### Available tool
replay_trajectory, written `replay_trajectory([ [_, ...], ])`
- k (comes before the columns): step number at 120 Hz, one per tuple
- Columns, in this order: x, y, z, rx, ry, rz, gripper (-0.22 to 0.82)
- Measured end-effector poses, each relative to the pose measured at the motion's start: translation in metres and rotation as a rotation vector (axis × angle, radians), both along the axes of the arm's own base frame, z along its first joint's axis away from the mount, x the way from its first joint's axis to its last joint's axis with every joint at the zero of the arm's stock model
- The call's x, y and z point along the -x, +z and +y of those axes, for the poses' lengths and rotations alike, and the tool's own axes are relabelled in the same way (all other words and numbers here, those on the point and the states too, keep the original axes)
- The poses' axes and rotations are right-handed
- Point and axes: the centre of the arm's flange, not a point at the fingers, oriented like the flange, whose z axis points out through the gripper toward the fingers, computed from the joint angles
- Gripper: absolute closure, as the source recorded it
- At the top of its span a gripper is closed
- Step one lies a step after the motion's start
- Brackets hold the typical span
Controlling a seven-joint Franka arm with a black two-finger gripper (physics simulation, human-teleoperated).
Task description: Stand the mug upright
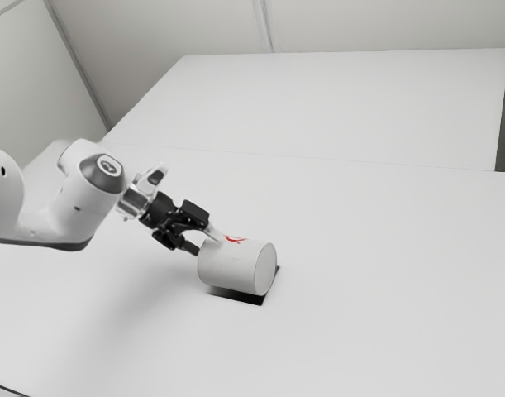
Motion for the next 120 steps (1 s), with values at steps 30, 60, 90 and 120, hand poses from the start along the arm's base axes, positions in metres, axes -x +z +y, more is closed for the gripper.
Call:
replay_trajectory([
  [30,0.000,-0.015,-0.003,0.104,0.040,-0.066,0.02],
  [60,0.006,-0.029,-0.007,0.182,0.064,-0.113,0.05],
  [90,0.006,-0.033,-0.015,0.219,0.042,-0.156,0.38],
  [120,0.004,-0.019,-0.019,0.218,0.003,-0.220,0.59],
])
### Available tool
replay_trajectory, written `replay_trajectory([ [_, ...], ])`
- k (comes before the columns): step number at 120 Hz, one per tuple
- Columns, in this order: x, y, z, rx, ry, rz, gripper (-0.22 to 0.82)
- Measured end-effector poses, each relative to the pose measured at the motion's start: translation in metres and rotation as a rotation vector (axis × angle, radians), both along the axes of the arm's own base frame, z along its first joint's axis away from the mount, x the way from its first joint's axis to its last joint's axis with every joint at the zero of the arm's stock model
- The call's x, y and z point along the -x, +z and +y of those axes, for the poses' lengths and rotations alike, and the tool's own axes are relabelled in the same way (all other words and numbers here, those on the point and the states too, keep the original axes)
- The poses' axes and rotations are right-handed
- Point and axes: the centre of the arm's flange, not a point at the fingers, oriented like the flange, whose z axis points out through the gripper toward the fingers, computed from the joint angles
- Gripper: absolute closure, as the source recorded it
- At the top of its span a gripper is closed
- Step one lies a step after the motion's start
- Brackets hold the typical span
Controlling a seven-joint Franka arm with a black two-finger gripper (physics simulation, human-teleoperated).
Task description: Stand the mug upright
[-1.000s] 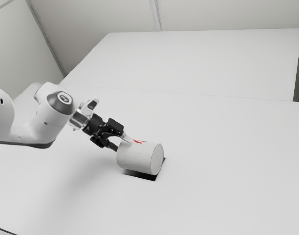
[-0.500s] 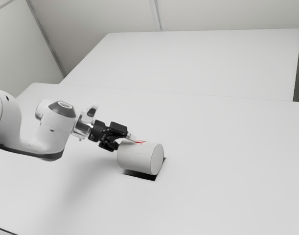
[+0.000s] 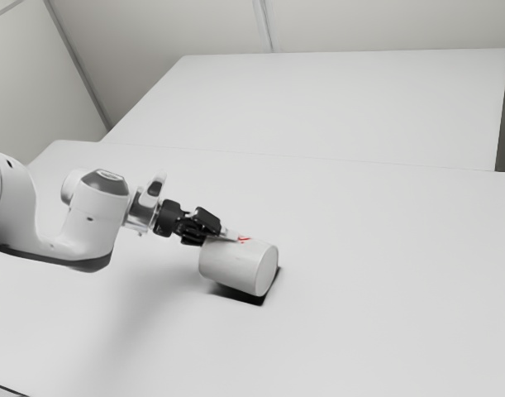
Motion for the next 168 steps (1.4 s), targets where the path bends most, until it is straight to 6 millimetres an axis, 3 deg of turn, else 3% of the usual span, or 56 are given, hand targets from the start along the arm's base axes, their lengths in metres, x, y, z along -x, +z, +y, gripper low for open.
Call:
replay_trajectory([
  [53,0.003,0.037,-0.041,-0.001,-0.107,-0.116,0.75],
  [75,0.002,0.064,-0.016,-0.004,-0.067,-0.179,0.76],
  [86,0.000,0.073,-0.015,-0.024,-0.083,-0.195,0.76],
  [118,-0.023,0.134,-0.013,-0.325,-0.293,-0.198,0.76],
  [148,-0.025,0.150,-0.018,-0.580,-0.370,-0.055,0.76],
  [168,-0.022,0.147,-0.024,-0.689,-0.353,0.035,0.76],
])
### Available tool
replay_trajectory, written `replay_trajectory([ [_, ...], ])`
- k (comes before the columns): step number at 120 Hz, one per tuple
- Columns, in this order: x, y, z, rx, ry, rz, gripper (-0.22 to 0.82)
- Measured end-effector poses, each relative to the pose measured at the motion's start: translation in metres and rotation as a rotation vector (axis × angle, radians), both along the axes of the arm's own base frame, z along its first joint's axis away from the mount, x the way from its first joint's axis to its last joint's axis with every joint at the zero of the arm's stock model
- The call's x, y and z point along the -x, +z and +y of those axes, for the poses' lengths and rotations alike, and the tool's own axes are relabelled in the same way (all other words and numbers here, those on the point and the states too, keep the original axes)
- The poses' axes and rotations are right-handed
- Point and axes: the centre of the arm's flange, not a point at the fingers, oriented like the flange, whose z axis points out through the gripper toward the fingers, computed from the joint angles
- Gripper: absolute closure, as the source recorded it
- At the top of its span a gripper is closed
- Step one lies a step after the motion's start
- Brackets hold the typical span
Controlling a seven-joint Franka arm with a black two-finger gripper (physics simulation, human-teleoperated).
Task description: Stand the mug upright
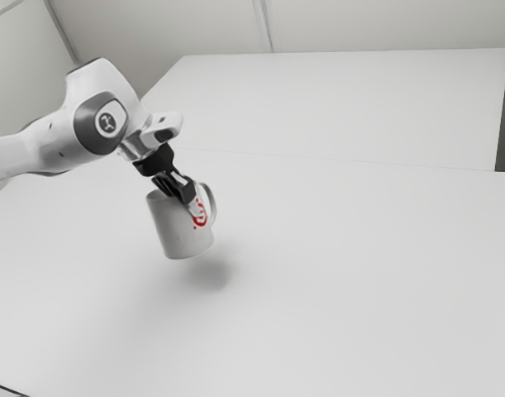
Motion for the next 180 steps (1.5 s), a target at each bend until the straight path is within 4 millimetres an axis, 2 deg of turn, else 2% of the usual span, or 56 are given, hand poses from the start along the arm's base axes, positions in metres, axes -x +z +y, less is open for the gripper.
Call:
replay_trajectory([
  [12,0.002,-0.003,0.002,-0.064,0.037,0.019,0.76],
  [54,0.018,-0.036,0.001,-0.178,0.163,-0.041,0.77],
  [86,0.018,-0.045,0.000,-0.184,0.245,-0.121,0.78],
  [108,0.027,-0.052,0.001,-0.181,0.289,-0.131,0.78],
  [141,0.039,-0.075,0.001,-0.179,0.339,-0.133,0.79],
  [180,0.041,-0.085,-0.001,-0.168,0.377,-0.171,0.79],
])
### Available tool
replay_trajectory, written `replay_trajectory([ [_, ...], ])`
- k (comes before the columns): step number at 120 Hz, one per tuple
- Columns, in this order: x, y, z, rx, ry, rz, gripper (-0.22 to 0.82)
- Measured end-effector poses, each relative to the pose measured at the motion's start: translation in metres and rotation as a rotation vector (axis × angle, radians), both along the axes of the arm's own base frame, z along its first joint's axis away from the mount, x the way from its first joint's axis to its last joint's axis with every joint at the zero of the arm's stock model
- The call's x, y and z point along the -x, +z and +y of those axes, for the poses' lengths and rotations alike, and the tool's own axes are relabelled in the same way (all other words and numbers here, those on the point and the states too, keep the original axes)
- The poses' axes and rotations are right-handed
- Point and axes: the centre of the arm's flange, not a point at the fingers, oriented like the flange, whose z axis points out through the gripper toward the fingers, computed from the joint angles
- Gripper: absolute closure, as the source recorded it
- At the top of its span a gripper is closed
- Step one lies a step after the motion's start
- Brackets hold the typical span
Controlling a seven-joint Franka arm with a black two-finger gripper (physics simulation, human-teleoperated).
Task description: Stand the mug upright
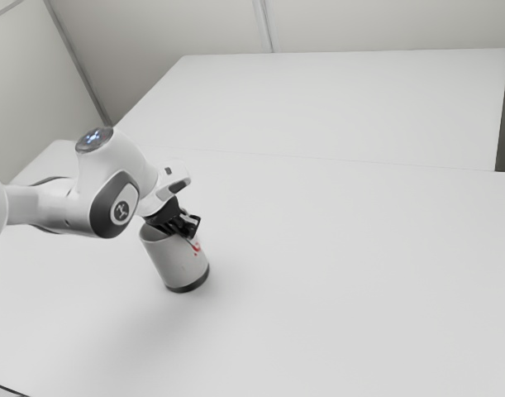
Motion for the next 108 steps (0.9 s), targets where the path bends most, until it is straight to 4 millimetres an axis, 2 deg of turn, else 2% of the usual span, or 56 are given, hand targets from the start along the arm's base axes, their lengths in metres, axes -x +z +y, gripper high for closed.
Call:
replay_trajectory([
  [24,-0.001,-0.008,0.000,0.004,0.015,0.004,0.76],
  [48,-0.002,-0.008,-0.003,0.009,0.014,0.004,0.58],
  [56,-0.001,-0.004,-0.004,0.012,0.014,-0.005,0.45],
  [66,-0.001,0.006,-0.004,0.017,0.014,-0.023,0.31],
  [78,-0.003,0.026,-0.005,0.024,0.013,-0.038,0.20],
  [96,-0.014,0.056,-0.003,0.035,0.015,-0.013,0.11],
  [108,-0.026,0.083,-0.004,0.042,0.007,0.015,0.07],
])
